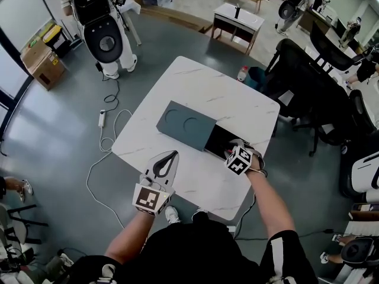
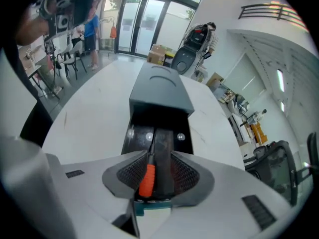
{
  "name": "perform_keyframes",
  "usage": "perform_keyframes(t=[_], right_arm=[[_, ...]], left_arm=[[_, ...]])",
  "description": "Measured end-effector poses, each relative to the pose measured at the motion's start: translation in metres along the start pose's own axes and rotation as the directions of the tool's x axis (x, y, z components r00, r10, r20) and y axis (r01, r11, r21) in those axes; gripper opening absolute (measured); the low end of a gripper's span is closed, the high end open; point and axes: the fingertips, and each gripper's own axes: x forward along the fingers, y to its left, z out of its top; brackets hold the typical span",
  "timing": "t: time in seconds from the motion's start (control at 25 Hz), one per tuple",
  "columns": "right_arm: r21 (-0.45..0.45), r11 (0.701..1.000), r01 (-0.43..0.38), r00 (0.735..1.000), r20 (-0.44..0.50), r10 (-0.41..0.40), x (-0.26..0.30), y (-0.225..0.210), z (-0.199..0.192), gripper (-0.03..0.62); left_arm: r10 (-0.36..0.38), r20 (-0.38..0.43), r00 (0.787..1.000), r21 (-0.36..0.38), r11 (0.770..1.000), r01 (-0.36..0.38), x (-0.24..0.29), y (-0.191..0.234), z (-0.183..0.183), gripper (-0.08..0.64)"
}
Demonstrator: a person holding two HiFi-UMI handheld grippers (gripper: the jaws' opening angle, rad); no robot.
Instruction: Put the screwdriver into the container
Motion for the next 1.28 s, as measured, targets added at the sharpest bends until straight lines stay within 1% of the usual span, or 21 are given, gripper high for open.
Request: perform_keyframes(t=[0.08,0.16,0.2,0.28,0.32,0.36,0.44,0.52,0.64,0.76,0.8,0.84,0.92,1.0,1.08,1.28], right_arm=[[0.046,0.998,0.05,0.995,0.083,-0.054,-0.028,-0.007,0.013,0.16],[0.114,0.987,0.112,0.974,0.182,-0.131,-0.063,-0.015,0.028,0.16],[0.157,0.977,0.142,0.957,0.232,-0.176,-0.082,-0.02,0.036,0.16],[0.239,0.951,0.198,0.908,0.321,-0.27,-0.12,-0.027,0.05,0.152],[0.277,0.935,0.222,0.876,0.364,-0.316,-0.139,-0.03,0.056,0.143],[0.315,0.918,0.243,0.838,0.408,-0.362,-0.16,-0.032,0.063,0.125],[0.392,0.88,0.269,0.752,0.486,-0.446,-0.199,-0.035,0.075,0.089],[0.466,0.841,0.275,0.668,0.537,-0.515,-0.234,-0.035,0.082,0.054],[0.554,0.791,0.259,0.562,0.58,-0.59,-0.275,-0.031,0.088,0.038],[0.63,0.744,0.221,0.458,0.607,-0.65,-0.308,-0.025,0.088,0.032],[0.653,0.729,0.206,0.429,0.609,-0.667,-0.316,-0.023,0.086,0.031],[0.672,0.715,0.19,0.406,0.61,-0.681,-0.322,-0.02,0.084,0.029],[0.703,0.694,0.156,0.378,0.607,-0.699,-0.329,-0.013,0.079,0.028],[0.719,0.681,0.142,0.364,0.602,-0.711,-0.334,-0.007,0.076,0.028],[0.723,0.674,0.149,0.36,0.595,-0.718,-0.338,-0.002,0.074,0.026],[0.71,0.681,0.18,0.361,0.597,-0.717,-0.343,0.006,0.078,0.023]], left_arm=[[-0.008,0.006,1.0,-0.002,1.0,0.008,-0.001,-0.003,0.002,0.005],[-0.013,0.013,1.0,0.0,1.0,0.013,0.0,-0.006,0.008,0.005],[-0.017,0.018,1.0,0.003,1.0,0.017,0.001,-0.008,0.011,0.005],[-0.036,0.031,0.999,0.006,0.999,0.035,0.002,-0.015,0.015,0.005],[-0.044,0.037,0.998,0.007,0.999,0.044,0.002,-0.019,0.018,0.005],[-0.051,0.044,0.998,0.008,0.999,0.051,0.002,-0.024,0.021,0.005],[-0.065,0.062,0.996,0.009,0.998,0.065,0.004,-0.032,0.029,0.005],[-0.075,0.074,0.994,0.004,0.997,0.074,0.005,-0.039,0.035,0.005],[-0.088,0.093,0.992,-0.002,0.996,0.089,0.006,-0.048,0.044,0.005],[-0.103,0.115,0.988,-0.02,0.994,0.106,0.007,-0.054,0.054,0.005],[-0.109,0.122,0.987,-0.022,0.993,0.112,0.007,-0.056,0.057,0.005],[-0.115,0.128,0.985,-0.019,0.993,0.118,0.007,-0.058,0.061,0.005],[-0.123,0.136,0.983,-0.009,0.992,0.126,0.007,-0.061,0.066,0.005],[-0.121,0.141,0.983,-0.009,0.992,0.123,0.006,-0.061,0.068,0.005],[-0.118,0.143,0.983,-0.011,0.993,0.121,0.005,-0.062,0.07,0.005],[-0.133,0.151,0.98,0.0,0.991,0.135,0.003,-0.067,0.073,0.005]])
